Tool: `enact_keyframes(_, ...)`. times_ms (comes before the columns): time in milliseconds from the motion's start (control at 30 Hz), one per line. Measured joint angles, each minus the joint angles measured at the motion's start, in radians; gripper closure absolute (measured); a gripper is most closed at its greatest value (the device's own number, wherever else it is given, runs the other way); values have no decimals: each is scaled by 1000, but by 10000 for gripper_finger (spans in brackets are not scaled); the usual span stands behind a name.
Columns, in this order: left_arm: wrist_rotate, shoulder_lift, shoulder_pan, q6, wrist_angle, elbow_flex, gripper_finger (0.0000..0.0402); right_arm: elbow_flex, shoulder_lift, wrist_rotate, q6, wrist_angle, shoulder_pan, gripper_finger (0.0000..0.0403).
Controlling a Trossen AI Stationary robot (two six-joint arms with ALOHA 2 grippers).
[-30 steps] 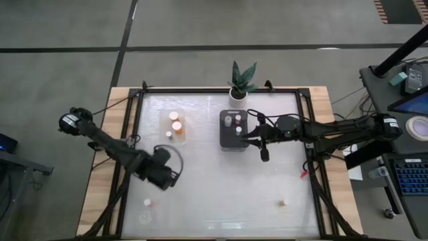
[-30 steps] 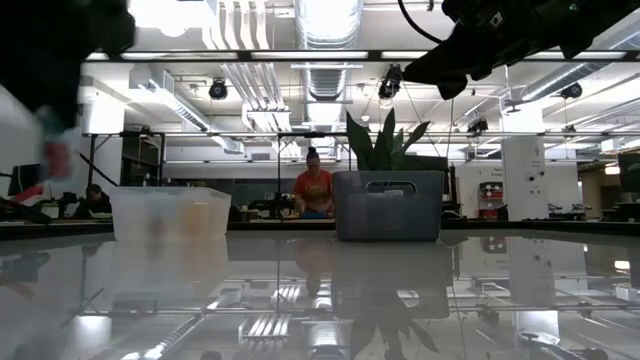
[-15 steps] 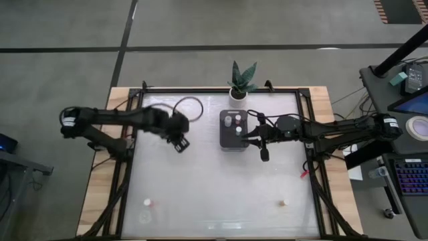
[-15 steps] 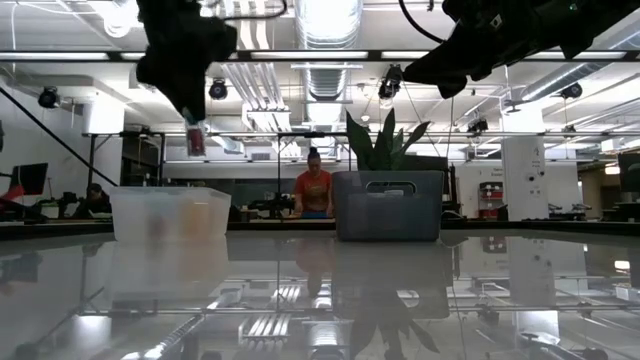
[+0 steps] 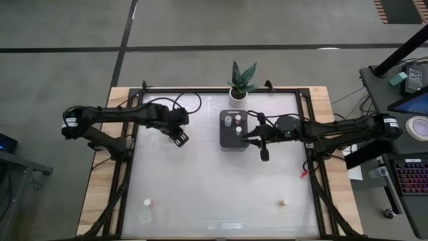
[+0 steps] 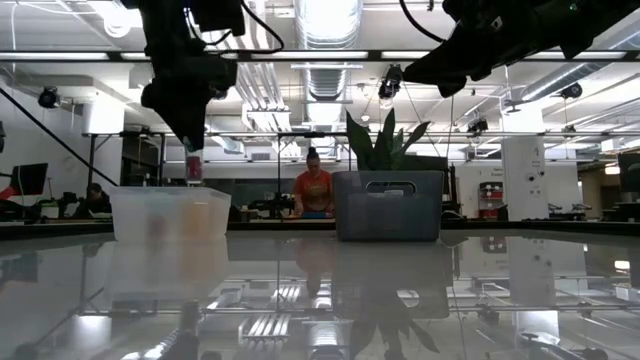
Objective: Pick and place medicine bottles into bin by pill shape (circle, oval)
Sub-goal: Put the blue pill bottle into the transparent bin
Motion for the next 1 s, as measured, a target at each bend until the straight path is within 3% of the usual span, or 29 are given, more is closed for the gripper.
enact_keyframes(1000,-41,39,27,-6,234,-216,304,0,0,0,-3,-1,0,339)
